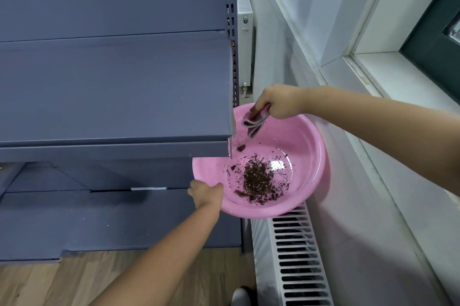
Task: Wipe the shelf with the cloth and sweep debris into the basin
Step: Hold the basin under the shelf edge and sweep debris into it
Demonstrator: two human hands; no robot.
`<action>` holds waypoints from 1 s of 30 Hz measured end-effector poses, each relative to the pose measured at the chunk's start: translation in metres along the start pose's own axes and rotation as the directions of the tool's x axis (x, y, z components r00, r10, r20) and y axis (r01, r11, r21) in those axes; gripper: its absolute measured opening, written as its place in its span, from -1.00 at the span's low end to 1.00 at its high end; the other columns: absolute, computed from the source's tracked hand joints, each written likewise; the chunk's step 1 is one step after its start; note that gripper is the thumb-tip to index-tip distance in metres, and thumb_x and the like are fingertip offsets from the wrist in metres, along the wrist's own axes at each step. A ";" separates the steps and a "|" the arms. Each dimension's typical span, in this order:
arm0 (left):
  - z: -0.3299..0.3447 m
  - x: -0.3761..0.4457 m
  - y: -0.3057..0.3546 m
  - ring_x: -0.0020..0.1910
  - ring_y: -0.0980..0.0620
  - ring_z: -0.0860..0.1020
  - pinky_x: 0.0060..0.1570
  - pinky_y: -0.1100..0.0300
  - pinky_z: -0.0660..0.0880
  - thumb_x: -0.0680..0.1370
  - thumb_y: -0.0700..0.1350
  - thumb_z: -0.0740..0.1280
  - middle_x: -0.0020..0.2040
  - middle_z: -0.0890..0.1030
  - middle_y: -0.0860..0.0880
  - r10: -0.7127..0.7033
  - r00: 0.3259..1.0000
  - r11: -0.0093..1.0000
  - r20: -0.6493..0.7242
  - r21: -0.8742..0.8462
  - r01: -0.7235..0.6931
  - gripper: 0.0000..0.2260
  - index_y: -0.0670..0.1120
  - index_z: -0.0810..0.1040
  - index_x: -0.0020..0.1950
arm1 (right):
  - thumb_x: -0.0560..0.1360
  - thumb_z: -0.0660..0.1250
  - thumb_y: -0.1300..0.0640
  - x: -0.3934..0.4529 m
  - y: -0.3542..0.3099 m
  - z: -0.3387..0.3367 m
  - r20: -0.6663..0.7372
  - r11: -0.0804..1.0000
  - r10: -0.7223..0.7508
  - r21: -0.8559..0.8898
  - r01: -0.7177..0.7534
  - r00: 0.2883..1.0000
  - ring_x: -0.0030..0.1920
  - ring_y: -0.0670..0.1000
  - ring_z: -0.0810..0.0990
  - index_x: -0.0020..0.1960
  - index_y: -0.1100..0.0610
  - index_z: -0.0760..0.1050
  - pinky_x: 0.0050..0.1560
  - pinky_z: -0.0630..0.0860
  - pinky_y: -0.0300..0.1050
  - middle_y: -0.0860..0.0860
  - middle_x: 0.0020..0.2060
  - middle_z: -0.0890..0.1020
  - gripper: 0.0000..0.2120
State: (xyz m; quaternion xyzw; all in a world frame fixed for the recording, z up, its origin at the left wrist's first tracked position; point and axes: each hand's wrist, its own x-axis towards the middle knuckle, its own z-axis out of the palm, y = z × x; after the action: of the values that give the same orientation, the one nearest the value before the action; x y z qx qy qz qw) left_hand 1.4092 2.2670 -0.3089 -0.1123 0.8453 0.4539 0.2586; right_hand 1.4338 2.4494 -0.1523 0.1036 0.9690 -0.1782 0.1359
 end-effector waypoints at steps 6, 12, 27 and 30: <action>-0.011 0.020 0.001 -0.04 -0.08 0.41 -0.05 0.14 0.36 0.53 -0.36 0.17 -0.11 0.50 -0.17 -0.158 0.984 0.942 0.087 -0.285 0.176 -0.68 -0.33 0.33 0.29 | 0.43 0.05 0.49 -0.004 -0.004 0.003 0.010 1.000 0.012 -0.001 -0.012 1.000 -0.08 0.06 0.44 0.23 0.20 0.54 -0.11 0.39 -0.20 0.15 0.11 0.63 -0.50; -0.018 0.019 0.004 -0.34 -0.03 0.39 -0.31 0.19 0.39 0.53 -0.39 0.13 -0.30 0.38 -0.10 -0.140 0.978 0.928 0.155 -0.324 0.184 -0.91 -0.24 0.37 -0.12 | 0.42 0.04 0.48 -0.016 -0.013 0.006 0.011 0.997 0.060 -0.041 -0.060 0.998 -0.09 0.08 0.44 0.23 0.16 0.54 -0.22 0.37 -0.21 0.13 0.11 0.63 -0.48; -0.099 -0.005 -0.030 -0.01 -0.13 0.45 -0.13 0.02 0.52 0.53 -0.36 0.15 -0.03 0.46 -0.17 0.083 0.885 0.990 0.457 -0.137 -0.023 -0.81 -0.21 0.36 0.12 | 0.49 0.16 0.38 -0.093 -0.117 0.031 -0.074 0.925 0.367 -0.073 -0.372 0.927 0.16 0.14 0.55 0.18 0.14 0.58 0.15 0.45 -0.11 0.09 0.16 0.63 -0.62; -0.122 -0.024 -0.042 -0.01 -0.12 0.44 0.00 -0.04 0.52 0.54 -0.35 0.14 -0.12 0.43 -0.14 0.100 0.832 0.994 0.545 -0.081 -0.067 -0.84 -0.20 0.32 0.09 | 0.52 0.27 0.25 -0.111 -0.145 0.044 -0.072 0.903 0.427 -0.020 -0.430 0.901 0.17 0.13 0.56 0.16 0.15 0.60 0.17 0.44 -0.13 0.08 0.15 0.64 -0.75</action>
State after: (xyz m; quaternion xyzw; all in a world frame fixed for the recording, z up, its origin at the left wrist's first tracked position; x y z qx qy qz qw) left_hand 1.4064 2.1420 -0.2701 0.0517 0.7262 0.5026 0.4662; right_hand 1.5125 2.2838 -0.1125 0.3175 0.9295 -0.1230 0.1415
